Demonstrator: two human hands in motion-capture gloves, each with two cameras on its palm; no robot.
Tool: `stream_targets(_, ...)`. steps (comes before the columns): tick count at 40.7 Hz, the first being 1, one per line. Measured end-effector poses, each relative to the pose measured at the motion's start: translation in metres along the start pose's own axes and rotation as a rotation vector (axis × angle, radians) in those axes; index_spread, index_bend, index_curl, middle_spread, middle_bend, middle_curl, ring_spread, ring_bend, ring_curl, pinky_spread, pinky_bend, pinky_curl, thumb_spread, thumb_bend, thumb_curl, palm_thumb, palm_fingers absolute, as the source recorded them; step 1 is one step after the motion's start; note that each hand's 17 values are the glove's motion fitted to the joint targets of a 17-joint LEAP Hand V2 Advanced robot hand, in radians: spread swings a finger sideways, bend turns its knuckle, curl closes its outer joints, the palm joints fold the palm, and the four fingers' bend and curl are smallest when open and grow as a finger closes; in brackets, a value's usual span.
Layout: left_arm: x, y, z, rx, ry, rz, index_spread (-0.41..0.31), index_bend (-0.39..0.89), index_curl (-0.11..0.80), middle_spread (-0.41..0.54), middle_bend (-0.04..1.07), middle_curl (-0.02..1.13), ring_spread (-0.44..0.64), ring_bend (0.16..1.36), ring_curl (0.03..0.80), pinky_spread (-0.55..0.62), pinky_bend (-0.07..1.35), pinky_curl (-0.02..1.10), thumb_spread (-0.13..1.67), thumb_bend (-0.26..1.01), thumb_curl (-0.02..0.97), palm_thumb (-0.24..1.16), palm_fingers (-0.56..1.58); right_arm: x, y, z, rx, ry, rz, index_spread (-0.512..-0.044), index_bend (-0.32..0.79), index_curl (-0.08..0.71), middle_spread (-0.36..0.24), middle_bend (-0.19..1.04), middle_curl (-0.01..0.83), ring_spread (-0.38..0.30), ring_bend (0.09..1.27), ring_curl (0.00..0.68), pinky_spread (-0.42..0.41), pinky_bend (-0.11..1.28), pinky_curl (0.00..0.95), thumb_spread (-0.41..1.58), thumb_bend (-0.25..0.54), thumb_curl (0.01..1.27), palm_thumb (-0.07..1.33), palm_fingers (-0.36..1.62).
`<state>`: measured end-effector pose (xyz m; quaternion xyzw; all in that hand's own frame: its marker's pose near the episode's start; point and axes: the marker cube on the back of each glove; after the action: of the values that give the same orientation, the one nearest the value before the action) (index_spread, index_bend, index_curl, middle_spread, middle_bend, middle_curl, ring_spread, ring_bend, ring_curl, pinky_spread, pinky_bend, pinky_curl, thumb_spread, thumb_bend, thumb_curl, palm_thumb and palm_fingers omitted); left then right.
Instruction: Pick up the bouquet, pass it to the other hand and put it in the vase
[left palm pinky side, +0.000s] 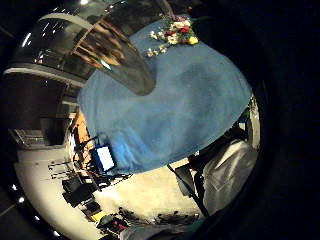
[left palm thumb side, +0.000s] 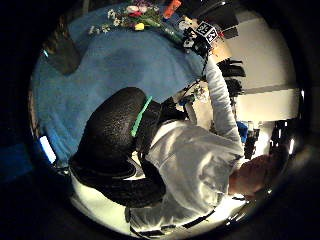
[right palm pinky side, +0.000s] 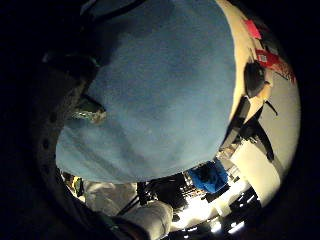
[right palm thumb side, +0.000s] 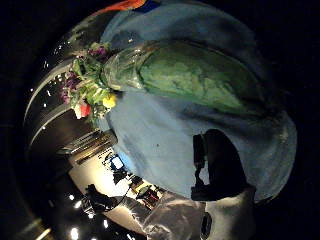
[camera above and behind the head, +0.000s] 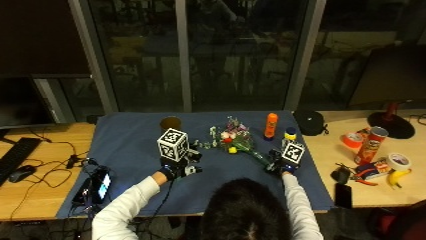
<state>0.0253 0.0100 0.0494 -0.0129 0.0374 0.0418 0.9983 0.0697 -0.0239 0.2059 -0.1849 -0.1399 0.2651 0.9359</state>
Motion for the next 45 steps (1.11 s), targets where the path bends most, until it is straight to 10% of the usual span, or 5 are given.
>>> stream_targets(19,0.001,0.003,-0.004,-0.042,-0.087,-0.063,0.087,0.11,0.221,0.214,0.2,0.33,0.23,0.68,0.29,0.25,0.53,0.36,1.1,-0.02,0.287,0.23,0.21,-0.025,-0.006,0.012,0.09,0.191,0.038,-0.217,0.32,0.192,-0.101,0.47,0.464,-0.144,0.78,0.373,-0.098,0.58,0.292,1.04,0.02,0.42,0.88,1.0)
stream_targets(26,-0.003,0.004,-0.002,-0.075,-0.148,-0.116,0.096,0.08,0.2,0.208,0.22,0.34,0.22,0.69,0.293,0.23,0.54,0.36,1.11,-0.01,0.289,0.24,0.21,-0.018,-0.012,0.014,-0.025,-0.027,0.106,-0.216,0.29,0.271,-0.128,0.44,0.483,-0.178,0.73,0.405,-0.207,0.59,0.328,1.11,0.072,0.44,1.0,1.21)
stream_targets(30,-0.007,-0.003,0.002,-0.077,-0.139,-0.148,0.098,0.08,0.19,0.202,0.22,0.35,0.21,0.69,0.295,0.22,0.55,0.36,1.12,-0.01,0.289,0.25,0.2,-0.021,-0.014,0.006,0.289,-0.128,0.036,-0.215,0.15,0.268,-0.15,0.53,0.521,-0.19,0.81,0.439,-0.237,0.66,0.37,1.18,0.088,0.43,1.03,1.33)
stream_targets(33,-0.01,-0.01,0.008,-0.1,-0.141,-0.179,0.104,0.08,0.181,0.199,0.24,0.36,0.21,0.7,0.298,0.21,0.55,0.36,1.13,-0.01,0.292,0.27,0.23,-0.024,-0.013,-0.002,0.466,-0.213,0.007,-0.22,0.3,0.329,-0.161,0.65,0.562,-0.19,0.85,0.46,-0.24,0.62,0.376,1.08,-0.043,0.39,0.87,1.54)
stream_targets(45,0.01,-0.053,-0.007,-0.159,0.179,-0.166,0.138,0.1,0.18,0.205,0.24,0.37,0.16,0.7,0.302,0.15,0.55,0.36,1.14,-0.02,0.295,0.3,0.29,-0.068,0.031,-0.044,0.501,-0.646,-0.123,-0.209,0.56,0.463,-0.16,0.78,0.611,-0.185,0.92,0.509,-0.237,0.64,0.43,0.94,-0.01,0.4,0.88,1.49)
